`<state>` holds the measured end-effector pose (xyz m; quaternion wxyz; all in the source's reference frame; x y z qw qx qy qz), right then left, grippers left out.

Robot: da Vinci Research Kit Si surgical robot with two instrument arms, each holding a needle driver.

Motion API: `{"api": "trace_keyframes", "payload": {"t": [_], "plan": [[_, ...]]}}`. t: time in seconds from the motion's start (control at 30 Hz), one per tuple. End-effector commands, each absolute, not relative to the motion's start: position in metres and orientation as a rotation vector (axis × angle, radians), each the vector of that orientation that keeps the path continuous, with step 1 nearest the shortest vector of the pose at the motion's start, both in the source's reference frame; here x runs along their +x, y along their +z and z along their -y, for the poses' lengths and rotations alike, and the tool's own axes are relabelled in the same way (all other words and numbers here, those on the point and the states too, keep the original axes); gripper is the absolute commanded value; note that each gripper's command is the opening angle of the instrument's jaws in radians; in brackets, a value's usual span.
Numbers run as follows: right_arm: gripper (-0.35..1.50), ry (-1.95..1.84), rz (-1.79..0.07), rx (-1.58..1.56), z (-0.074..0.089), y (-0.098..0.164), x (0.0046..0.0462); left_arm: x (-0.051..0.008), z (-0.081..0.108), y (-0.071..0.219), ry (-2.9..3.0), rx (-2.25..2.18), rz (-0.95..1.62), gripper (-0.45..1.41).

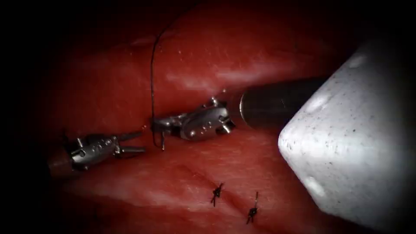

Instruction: Wound Closure

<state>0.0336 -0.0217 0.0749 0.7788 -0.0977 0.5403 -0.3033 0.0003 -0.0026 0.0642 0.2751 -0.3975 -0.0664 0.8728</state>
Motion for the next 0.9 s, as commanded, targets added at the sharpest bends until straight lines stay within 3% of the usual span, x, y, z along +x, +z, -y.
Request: {"api": "trace_keyframes", "payload": {"t": [0.03,0.53,0.9], "plan": [[-0.35,-0.627,-1.175,-0.229,0.0217,0.0745,0.0345,-0.0003,0.0028,0.0649,2.345,-1.069,0.181,0.12],[-0.35,-0.467,-1.257,-0.442,0.0134,0.0666,0.0364,-0.0046,-0.0007,0.0627,2.291,-1.153,0.079,0.10],[-0.35,-0.450,-1.275,-0.476,0.0124,0.0661,0.0366,-0.0037,-0.0014,0.0655,2.308,-1.173,0.071,0.10]]}}
